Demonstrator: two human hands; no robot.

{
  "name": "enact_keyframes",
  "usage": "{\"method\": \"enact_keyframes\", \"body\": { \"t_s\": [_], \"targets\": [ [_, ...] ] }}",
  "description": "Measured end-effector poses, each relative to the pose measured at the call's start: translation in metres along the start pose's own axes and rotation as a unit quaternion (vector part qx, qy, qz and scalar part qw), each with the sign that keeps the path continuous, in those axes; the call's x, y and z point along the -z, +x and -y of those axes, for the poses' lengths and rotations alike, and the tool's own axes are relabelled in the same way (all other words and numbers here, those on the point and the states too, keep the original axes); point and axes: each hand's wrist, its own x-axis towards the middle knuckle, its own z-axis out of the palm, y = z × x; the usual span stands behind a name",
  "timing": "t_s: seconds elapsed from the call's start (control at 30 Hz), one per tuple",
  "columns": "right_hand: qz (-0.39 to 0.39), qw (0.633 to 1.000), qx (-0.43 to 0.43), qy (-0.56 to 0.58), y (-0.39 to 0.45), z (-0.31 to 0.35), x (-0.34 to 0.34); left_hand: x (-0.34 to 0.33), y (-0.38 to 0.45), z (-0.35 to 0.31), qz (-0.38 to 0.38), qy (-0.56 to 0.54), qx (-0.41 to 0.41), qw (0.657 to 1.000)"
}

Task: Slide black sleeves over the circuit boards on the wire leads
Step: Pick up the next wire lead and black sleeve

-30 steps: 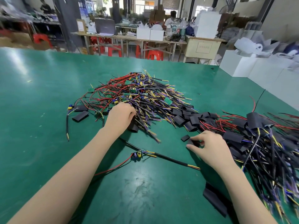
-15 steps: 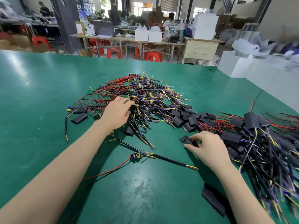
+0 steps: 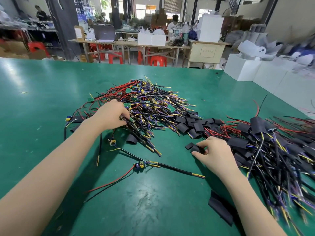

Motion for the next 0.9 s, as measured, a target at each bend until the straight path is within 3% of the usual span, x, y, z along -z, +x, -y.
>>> {"method": "enact_keyframes", "body": {
  "t_s": [0.13,0.27,0.33,0.43,0.5,0.6,0.67,0.7,0.9],
  "targets": [
    [0.011,1.000,0.015,-0.013,0.001,-0.003,0.001,0.013,-0.006,-0.002,-0.050,0.014,0.011,0.999],
    [0.012,0.999,0.041,-0.021,0.001,-0.004,0.002,0.024,-0.015,-0.007,-0.256,-0.014,0.016,0.966],
    [0.011,0.999,0.045,-0.022,0.001,-0.004,0.001,0.029,-0.019,-0.012,-0.311,-0.038,0.024,0.949],
    [-0.007,0.999,0.037,-0.010,0.001,-0.003,0.000,0.034,-0.019,-0.023,-0.222,-0.057,0.027,0.973],
    [-0.026,0.999,0.031,0.013,0.001,-0.003,0.001,0.034,-0.022,-0.030,-0.218,-0.112,0.040,0.969],
    [-0.081,0.994,0.030,0.065,0.001,-0.003,0.004,0.030,-0.032,-0.041,-0.251,-0.365,0.068,0.894],
    [-0.130,0.985,0.052,0.099,0.000,-0.002,0.007,0.021,-0.043,-0.051,-0.224,-0.510,0.079,0.827],
    [-0.147,0.980,0.066,0.113,0.000,-0.001,0.008,0.013,-0.050,-0.057,-0.209,-0.543,0.082,0.809],
    [-0.164,0.968,0.117,0.152,-0.002,0.004,0.010,-0.022,-0.075,-0.076,-0.141,-0.587,0.080,0.793]
  ]
}}
